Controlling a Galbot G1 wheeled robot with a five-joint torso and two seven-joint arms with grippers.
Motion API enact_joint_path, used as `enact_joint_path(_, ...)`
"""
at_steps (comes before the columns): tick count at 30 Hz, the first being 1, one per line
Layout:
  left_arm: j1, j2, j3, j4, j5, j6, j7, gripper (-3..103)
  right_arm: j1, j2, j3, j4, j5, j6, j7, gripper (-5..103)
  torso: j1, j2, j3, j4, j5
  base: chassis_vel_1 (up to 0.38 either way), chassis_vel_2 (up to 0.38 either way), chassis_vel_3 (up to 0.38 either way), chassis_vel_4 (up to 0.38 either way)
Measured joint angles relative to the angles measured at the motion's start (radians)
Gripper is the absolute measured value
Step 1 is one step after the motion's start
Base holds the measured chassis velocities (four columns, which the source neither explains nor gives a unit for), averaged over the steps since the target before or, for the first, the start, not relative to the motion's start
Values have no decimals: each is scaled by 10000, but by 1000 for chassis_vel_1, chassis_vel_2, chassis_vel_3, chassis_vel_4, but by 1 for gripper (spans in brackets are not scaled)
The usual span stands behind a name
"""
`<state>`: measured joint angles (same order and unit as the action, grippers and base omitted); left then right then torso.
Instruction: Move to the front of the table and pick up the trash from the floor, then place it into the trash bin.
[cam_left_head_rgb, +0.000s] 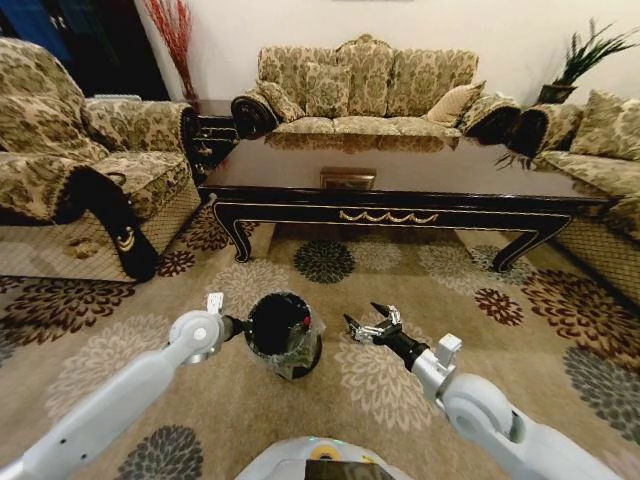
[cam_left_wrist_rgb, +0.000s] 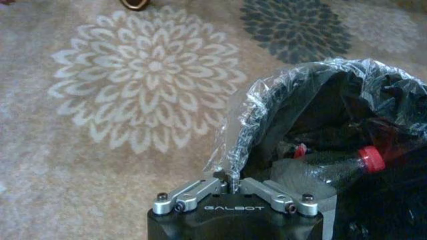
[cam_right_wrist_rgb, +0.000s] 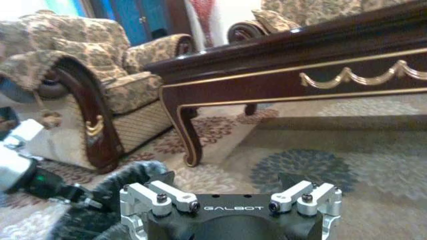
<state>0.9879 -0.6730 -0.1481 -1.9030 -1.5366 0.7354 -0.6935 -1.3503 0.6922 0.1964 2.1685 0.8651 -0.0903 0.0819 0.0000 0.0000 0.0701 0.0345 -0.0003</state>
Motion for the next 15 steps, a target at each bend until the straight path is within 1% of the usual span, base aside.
enact_joint_path(2,-50,-75,-163,276,30,0,251,0,78,232,-45,-487,-156,29,9,100,0,0,0,1,0,0,0,0,0)
enact_joint_path(4,-59,-116,-243,363,30,0,333,0,108,366,-58,-727,-243,46,9,100,0,0,0,1,0,0,0,0,0)
enact_joint_path(7,-58,-193,-484,740,74,0,730,0,247,915,-101,-1638,-530,83,9,100,0,0,0,-1,1,0,0,0,0)
enact_joint_path(8,-57,-183,-518,875,175,0,944,0,286,1109,-101,-1961,-667,98,11,100,0,0,0,0,1,0,0,0,0)
enact_joint_path(9,-57,-183,-518,875,175,0,944,0,286,1109,-101,-1961,-667,98,11,100,0,0,0,0,1,0,0,0,0)
enact_joint_path(10,-48,-159,-535,981,317,0,1170,0,324,1253,-111,-2207,-790,100,19,100,0,0,0,-1,1,0,0,0,0)
enact_joint_path(11,12,-97,-593,1128,595,0,1572,0,441,1496,-156,-2659,-1118,108,20,100,0,0,0,-1,-1,0,0,0,0)
enact_joint_path(12,12,-97,-593,1128,595,0,1572,0,441,1496,-156,-2659,-1118,108,20,100,0,0,0,-1,-1,0,0,0,0)
enact_joint_path(14,136,-4,-678,1147,713,0,1737,0,694,1793,-273,-3203,-1457,127,-8,100,0,0,0,0,1,0,0,0,0)
enact_joint_path(15,179,40,-702,1129,722,0,1710,0,837,1904,-350,-3418,-1551,128,-13,100,0,0,-1,0,1,0,0,0,0)
